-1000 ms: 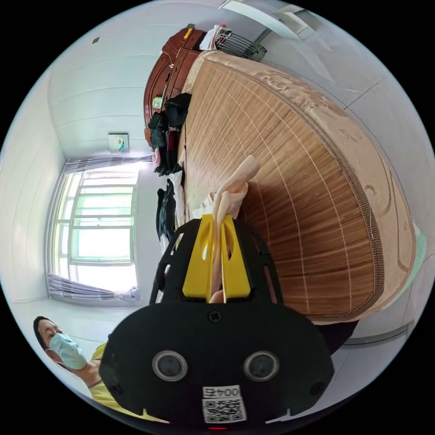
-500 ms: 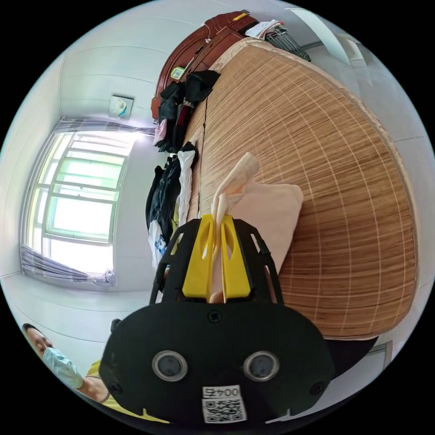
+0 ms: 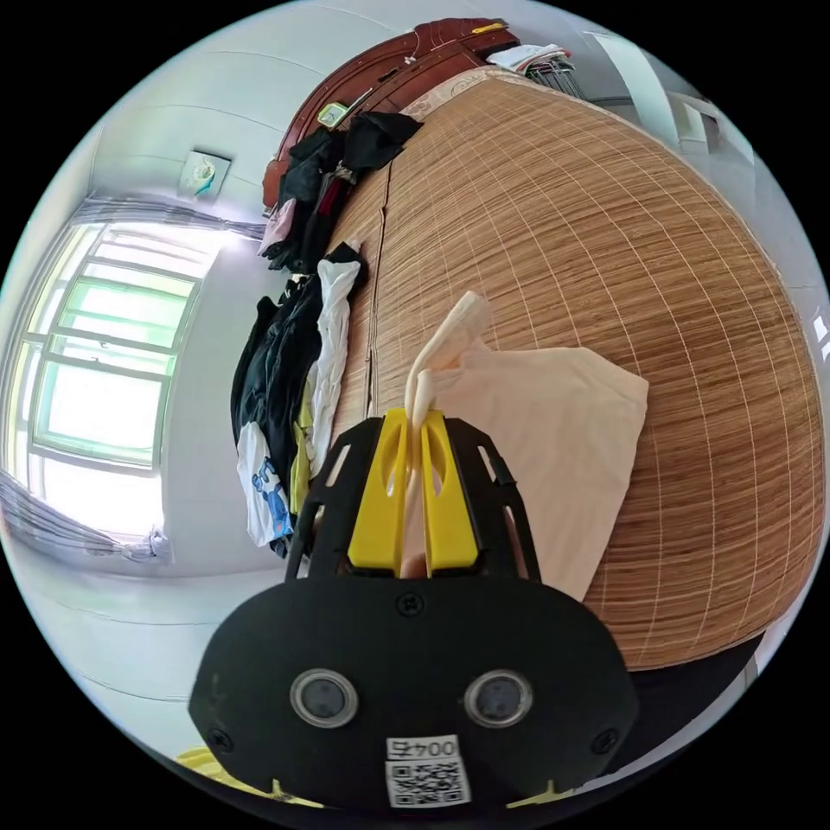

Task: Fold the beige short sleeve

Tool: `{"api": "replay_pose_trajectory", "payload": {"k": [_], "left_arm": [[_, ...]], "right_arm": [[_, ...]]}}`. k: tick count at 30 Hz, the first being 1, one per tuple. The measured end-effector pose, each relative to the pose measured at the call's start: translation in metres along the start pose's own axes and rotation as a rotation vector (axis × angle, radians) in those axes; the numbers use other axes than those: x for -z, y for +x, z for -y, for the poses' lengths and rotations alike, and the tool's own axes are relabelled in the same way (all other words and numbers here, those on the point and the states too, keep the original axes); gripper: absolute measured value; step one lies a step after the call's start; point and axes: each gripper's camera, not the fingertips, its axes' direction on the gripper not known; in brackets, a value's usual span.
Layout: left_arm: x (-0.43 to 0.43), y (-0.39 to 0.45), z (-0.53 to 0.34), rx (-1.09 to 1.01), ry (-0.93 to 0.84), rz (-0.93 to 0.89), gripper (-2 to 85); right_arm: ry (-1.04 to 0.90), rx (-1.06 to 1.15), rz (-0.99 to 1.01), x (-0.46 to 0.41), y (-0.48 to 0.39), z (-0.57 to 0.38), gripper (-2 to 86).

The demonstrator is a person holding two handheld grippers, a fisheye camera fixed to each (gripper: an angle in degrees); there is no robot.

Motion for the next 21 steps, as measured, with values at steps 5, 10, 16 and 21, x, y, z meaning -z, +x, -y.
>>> {"api": "replay_pose_trajectory", "payload": {"k": [5, 10, 16, 21], "left_arm": [[0.007, -0.051, 0.003, 0.101, 0.015, 0.023, 1.9], [0.003, -0.092, -0.002, 0.184, -0.019, 0.073, 2.0], [-0.003, -0.121, -0.006, 0.261, -0.030, 0.085, 2.2], [0.001, -0.146, -0.013, 0.361, -0.025, 0.037, 2.7]], "right_arm": [[-0.001, 0.030, -0.076, -0.019, -0.045, 0.016, 3.3], [-0.063, 0.025, -0.128, -0.049, -0.059, 0.033, 3.4], [-0.112, 0.045, -0.186, -0.068, -0.080, 0.054, 3.9], [-0.191, 0.094, -0.175, -0.077, -0.092, 0.069, 7.5]]}}
